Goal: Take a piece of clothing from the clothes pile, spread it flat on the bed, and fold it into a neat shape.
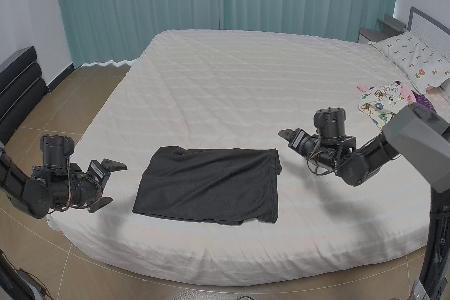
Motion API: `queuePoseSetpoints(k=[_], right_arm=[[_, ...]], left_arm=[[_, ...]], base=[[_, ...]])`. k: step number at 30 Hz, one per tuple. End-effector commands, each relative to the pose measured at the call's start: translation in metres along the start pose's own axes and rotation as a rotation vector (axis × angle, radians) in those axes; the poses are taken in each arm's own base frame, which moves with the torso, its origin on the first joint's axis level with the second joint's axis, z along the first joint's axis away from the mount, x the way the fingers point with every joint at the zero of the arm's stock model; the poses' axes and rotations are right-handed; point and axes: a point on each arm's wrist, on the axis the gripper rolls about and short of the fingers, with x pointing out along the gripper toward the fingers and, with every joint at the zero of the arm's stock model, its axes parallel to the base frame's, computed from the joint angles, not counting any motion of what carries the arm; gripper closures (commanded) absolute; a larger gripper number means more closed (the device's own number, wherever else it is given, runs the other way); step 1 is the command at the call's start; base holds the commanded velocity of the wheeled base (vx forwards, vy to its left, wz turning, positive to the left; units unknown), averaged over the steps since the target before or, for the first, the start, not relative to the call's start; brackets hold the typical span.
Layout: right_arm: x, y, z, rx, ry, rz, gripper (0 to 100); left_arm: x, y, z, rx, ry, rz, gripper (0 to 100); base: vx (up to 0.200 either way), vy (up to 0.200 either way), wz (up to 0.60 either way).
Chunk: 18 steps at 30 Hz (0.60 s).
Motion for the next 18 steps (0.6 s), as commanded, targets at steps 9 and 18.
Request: queuePoseSetpoints(k=[9,18], right_arm=[[-0.214,-0.010,0.046,-0.198,-0.270,0.087,0],[-0.311,-0.060,0.022,-0.268,-0.387,0.054,0]], left_arm=[[-0.135,-0.013,-0.048,0.348,-0.189,-0.306,0],[-0.197,0.020,-0.082,0.610,-0.380,-0.447,0]], base=[[0.000,0.000,0.00],[0.000,0.000,0.00]])
